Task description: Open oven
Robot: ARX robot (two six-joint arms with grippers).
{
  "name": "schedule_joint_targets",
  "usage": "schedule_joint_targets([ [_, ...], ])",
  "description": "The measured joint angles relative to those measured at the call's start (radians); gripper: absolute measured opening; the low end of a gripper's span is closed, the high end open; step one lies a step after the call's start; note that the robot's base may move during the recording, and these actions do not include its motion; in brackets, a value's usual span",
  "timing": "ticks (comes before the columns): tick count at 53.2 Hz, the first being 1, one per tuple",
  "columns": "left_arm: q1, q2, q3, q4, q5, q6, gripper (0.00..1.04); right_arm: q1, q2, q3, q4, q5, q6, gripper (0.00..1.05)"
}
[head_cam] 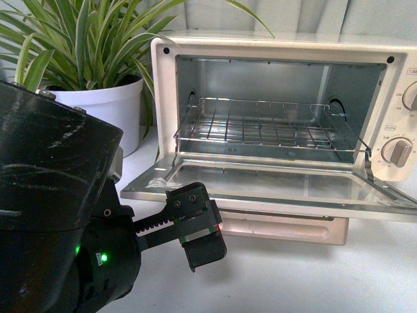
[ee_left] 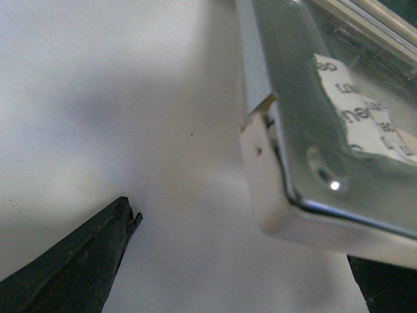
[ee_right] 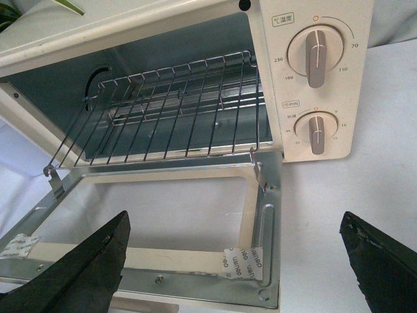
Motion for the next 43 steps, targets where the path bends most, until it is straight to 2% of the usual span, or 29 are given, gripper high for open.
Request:
schedule_joint_targets([
  [43, -0.035, -0.011, -0.055, 0.048, -0.165, 0.405, 0.98, -0.002, -0.026, -0.062, 0.002, -0.015, 0.000, 0.95],
])
